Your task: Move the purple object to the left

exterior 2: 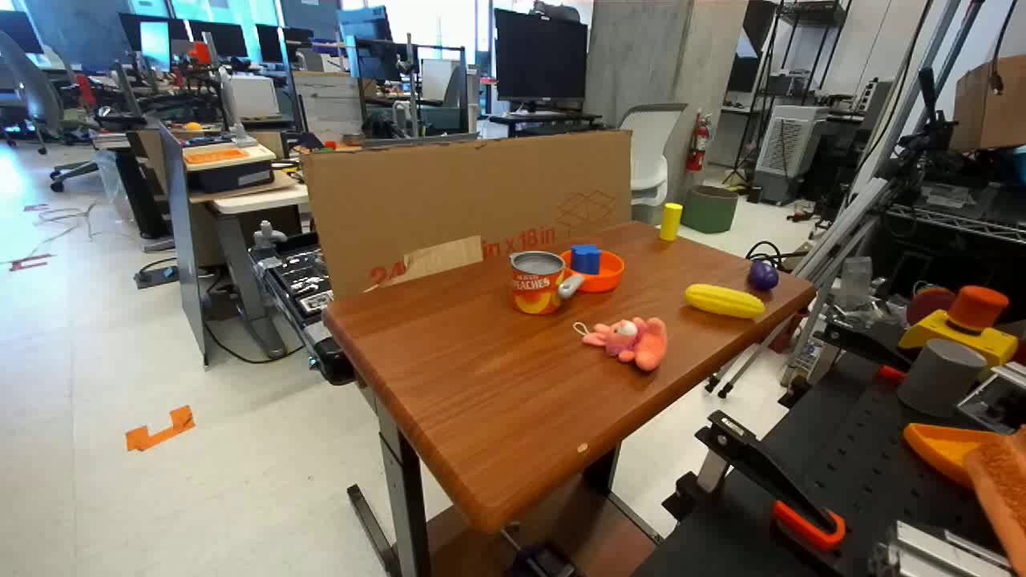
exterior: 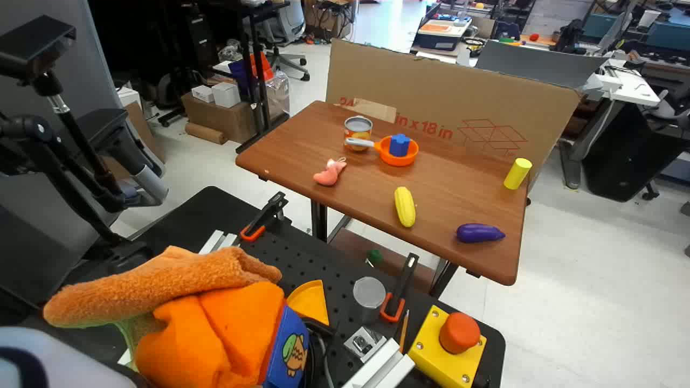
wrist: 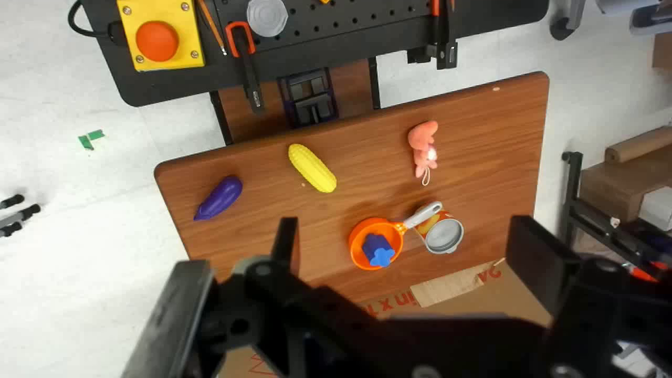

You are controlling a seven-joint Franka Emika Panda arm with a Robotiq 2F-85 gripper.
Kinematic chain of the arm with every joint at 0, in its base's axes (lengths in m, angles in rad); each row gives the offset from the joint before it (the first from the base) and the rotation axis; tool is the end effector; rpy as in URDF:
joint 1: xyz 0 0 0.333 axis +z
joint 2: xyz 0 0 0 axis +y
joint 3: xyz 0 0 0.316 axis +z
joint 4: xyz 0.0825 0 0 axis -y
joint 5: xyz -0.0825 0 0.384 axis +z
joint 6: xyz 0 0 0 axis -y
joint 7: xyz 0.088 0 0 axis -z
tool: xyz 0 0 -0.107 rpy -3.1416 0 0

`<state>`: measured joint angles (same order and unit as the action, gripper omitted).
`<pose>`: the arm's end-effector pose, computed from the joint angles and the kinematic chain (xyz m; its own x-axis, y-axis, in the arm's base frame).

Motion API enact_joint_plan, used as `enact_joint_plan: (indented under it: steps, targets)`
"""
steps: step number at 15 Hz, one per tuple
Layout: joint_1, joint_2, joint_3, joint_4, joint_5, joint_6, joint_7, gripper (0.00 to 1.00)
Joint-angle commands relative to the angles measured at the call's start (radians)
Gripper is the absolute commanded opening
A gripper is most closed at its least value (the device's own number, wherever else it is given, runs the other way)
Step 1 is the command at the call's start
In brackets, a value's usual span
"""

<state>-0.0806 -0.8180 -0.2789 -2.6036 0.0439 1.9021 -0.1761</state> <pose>0.3013 -0.1175 0.5028 0.9821 -0.1335 0.1326 -0.1018 -0.9696 -0.2227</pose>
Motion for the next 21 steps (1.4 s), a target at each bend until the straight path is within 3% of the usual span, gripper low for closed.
enact_joint_plan:
  steps: [1,11,15,21]
  targets:
    - [-0.019,0.005,0.015,0.002,0.013,-0.003,-0.012,1.0]
    - [-0.019,0.005,0.015,0.002,0.013,-0.003,-0.012,1.0]
    - [-0.013,0.08,-0.006,0.015,0.046,0.097,0.005,1.0]
    - [0.002,0.34,-0.041,0.027,0.197,0.403,0.033,1.0]
